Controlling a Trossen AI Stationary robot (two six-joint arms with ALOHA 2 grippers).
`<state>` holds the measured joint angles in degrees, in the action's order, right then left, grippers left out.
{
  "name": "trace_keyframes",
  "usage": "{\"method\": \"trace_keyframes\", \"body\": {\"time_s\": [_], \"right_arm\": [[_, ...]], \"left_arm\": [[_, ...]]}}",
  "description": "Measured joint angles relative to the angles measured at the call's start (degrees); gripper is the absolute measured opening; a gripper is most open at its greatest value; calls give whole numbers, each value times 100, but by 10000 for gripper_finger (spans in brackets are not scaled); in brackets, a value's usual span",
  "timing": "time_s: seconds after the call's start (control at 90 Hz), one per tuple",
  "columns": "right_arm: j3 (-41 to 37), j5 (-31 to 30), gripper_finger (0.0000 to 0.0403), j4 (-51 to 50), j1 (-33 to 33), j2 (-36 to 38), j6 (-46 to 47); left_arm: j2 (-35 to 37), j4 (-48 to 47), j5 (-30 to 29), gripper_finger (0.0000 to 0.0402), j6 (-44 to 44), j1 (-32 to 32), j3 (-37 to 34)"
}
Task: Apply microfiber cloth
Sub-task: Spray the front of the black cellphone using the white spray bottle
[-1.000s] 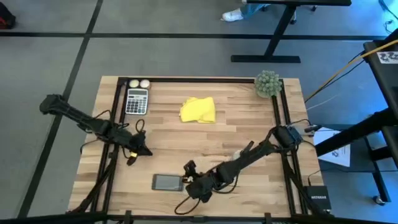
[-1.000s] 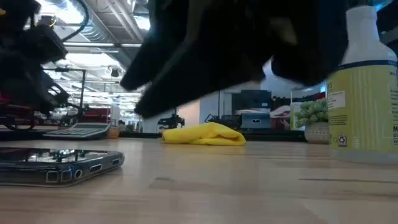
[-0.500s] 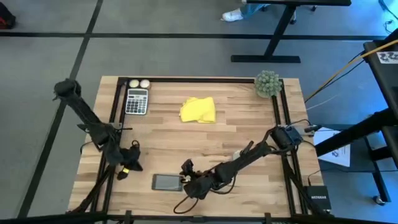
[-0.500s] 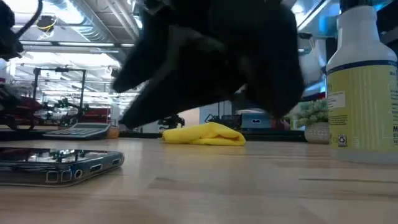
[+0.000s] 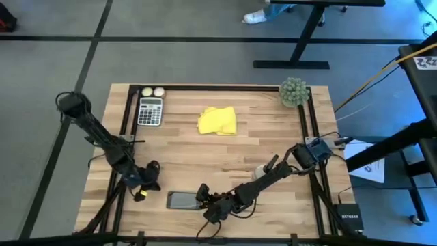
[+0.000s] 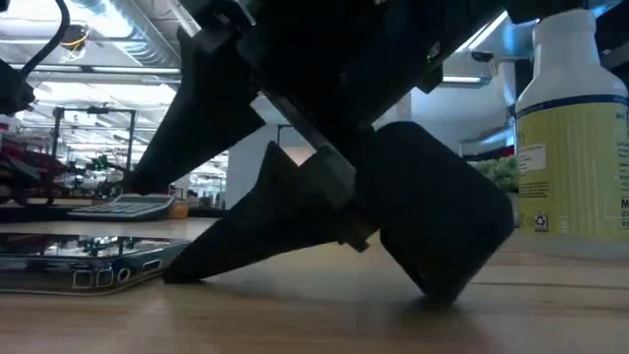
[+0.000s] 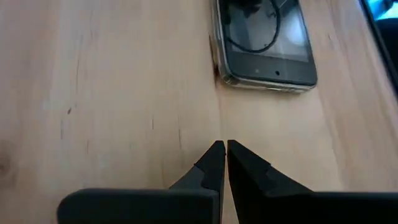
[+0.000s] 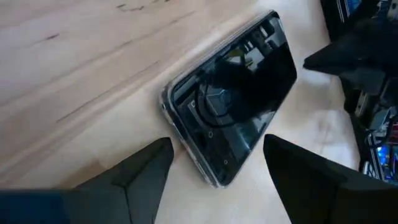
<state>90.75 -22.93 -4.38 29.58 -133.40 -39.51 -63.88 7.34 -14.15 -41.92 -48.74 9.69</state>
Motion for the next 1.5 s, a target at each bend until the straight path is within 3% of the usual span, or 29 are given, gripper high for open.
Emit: {"method": "trace_keyframes", "body": {"time_s": [0.344,0.556,0.722,0.978,1.267,1.5], "right_arm": [[4,23,248,11,-25,-37,7],[-1,124,248,51,-68,-37,23],[-1,151,248,66,-81,-37,48],[-6,198,243,149,-76,-42,38],[-12,-46,145,386,139,-57,109],[105,-744,43,498,195,-79,1464]], "left_arm": [[-1161,1161,1087,0,365,600,177],[-1903,1133,1236,0,1061,597,807],[-2391,1227,1288,0,1089,674,1123],[-2562,1261,1392,0,1085,980,1240],[-2572,1366,1259,0,1085,1015,1235],[-2568,1462,1257,0,1082,1022,1222]]}}
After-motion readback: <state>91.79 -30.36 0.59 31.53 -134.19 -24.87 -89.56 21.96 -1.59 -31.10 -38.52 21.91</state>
